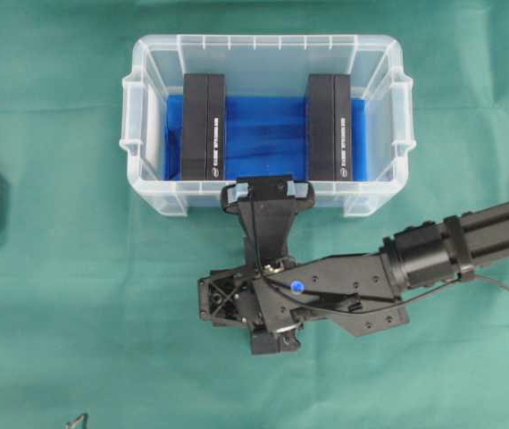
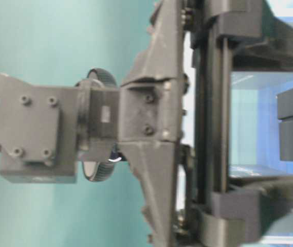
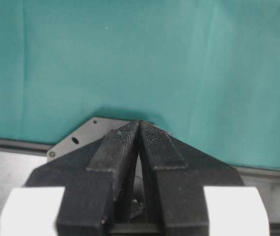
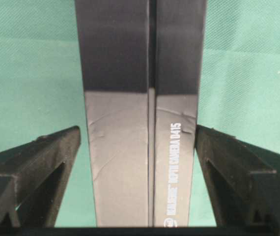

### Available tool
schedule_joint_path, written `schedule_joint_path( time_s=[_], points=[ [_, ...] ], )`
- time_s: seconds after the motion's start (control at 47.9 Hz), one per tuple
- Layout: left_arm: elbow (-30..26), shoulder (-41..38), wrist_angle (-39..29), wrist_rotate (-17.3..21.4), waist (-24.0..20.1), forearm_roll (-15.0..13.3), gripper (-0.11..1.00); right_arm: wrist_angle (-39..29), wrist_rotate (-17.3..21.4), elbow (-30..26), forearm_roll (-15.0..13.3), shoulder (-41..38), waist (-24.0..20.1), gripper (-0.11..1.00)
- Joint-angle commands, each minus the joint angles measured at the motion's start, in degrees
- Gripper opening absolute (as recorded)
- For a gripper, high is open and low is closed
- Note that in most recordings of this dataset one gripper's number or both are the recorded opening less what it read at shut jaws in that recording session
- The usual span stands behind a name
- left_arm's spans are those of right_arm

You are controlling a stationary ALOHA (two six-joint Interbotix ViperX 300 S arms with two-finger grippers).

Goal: Take the box out of the case with the right arm.
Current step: 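Carry the held box out of the case toward the front, then lower the box onto the tablecloth and open the right gripper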

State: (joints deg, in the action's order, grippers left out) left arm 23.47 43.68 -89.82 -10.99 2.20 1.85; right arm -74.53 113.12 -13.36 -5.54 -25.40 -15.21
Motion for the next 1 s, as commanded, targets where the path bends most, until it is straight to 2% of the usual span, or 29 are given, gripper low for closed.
schedule_joint_path(
  time_s=[0.0, 0.188, 0.355, 0.606, 0.752, 0.982],
  points=[
    [-0.62, -0.09, 0.26, -0.09, -0.18, 0.18, 0.00, -2.37, 0.09, -2.64, -0.79, 4.83, 0.44, 0.91],
    [-0.53, -0.18, 0.18, -0.09, -0.18, 0.18, 0.00, -9.14, -0.26, -7.47, -3.08, 7.12, 0.53, 0.90],
    [-0.53, -0.18, 0.18, -0.09, -0.18, 0.18, 0.00, -15.03, -0.97, -10.37, -3.96, 7.65, 0.53, 0.90],
    [-0.62, -0.26, 0.18, -0.09, -0.18, 0.18, 0.00, -14.50, -3.16, -10.11, -3.87, 7.73, 0.88, 0.90],
    [-0.62, -0.35, 0.18, -0.09, -0.18, 0.18, 0.00, -14.77, -3.16, -6.42, -3.43, 10.28, 0.35, 0.90],
    [-0.53, -0.26, 0.18, -0.09, -0.18, 0.18, 0.00, -11.87, -0.35, 5.45, -3.34, 18.90, -1.32, 0.90]
  ],
)
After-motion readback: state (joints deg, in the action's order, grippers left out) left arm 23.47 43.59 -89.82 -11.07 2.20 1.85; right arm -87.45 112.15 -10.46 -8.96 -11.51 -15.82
